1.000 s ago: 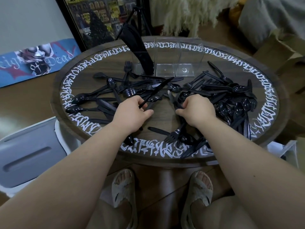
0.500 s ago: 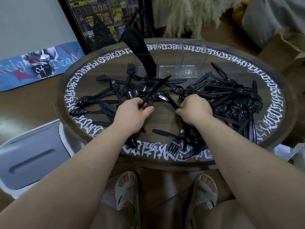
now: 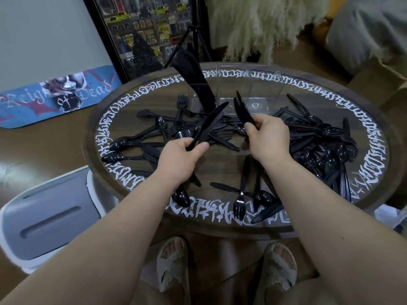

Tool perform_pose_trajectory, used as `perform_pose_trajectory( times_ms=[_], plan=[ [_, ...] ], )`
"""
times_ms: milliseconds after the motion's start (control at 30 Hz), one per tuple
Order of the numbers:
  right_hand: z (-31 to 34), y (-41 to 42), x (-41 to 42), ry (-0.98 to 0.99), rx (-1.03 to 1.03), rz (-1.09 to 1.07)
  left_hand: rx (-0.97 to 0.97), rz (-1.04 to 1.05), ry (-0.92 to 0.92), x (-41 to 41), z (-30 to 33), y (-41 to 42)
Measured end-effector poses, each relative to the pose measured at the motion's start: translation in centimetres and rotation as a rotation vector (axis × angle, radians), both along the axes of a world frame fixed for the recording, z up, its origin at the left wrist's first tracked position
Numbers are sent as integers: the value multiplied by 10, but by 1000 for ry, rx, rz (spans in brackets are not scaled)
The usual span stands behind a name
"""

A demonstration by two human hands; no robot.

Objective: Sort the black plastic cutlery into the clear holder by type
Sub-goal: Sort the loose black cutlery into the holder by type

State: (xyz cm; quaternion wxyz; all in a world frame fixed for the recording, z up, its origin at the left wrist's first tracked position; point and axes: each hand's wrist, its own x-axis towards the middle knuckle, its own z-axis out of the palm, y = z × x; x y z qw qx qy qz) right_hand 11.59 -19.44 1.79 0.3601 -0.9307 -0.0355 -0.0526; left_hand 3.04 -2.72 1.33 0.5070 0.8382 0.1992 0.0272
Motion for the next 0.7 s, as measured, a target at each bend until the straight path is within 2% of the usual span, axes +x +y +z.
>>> perform_pose_trajectory(
  times_ms=[67, 167, 400, 533, 700],
  plan=[
    [2, -1, 1, 6, 106, -16, -88, -14, -3, 0, 0, -2],
    [3, 3, 1, 149, 298, 5, -163, -60, 8, 1, -1, -4],
    [4, 12, -6, 360, 630, 50, -98, -194, 29, 1, 2, -10],
    [7, 6, -5, 425, 749, -15, -148, -119, 14, 4, 3, -11],
    [12, -2, -8, 495, 877, 44, 39, -13, -30, 7, 1, -9]
  ],
)
